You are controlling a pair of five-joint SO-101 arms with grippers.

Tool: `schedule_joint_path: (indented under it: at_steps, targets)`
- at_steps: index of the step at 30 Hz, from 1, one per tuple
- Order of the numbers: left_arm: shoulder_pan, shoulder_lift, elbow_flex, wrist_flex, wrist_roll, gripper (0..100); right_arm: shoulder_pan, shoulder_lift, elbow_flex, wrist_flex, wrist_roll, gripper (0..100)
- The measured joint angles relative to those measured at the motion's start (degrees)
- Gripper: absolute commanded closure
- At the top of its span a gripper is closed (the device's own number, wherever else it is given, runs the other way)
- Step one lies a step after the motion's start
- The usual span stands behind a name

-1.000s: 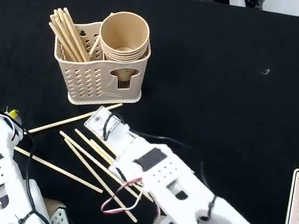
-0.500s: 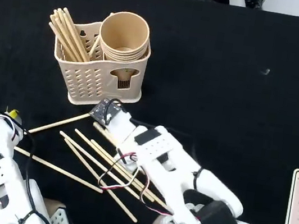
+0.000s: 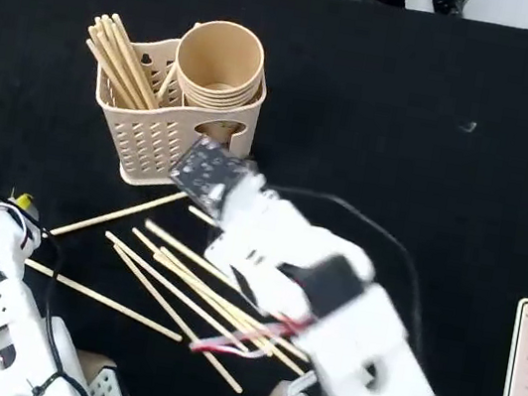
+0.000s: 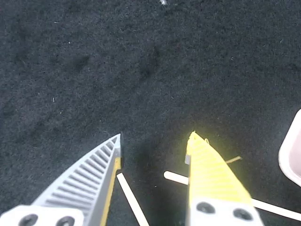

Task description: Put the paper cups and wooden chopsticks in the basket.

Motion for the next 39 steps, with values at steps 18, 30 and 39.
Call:
schedule_joint_path:
  at_steps: [18,30,39]
  targets:
    - [0.0,0.0,0.0,0.0,0.0,77,-4.0,30.2,16.2,-18.5,2.5,84.9]
    - [0.0,0.0,0.0,0.0,0.0,77,-3.9,48.2,6.3,-19.3,6.5,97.5]
    - [0.0,0.0,0.0,0.0,0.0,77,-1.8,49.4,3.2,-15.9,9.8,98.8]
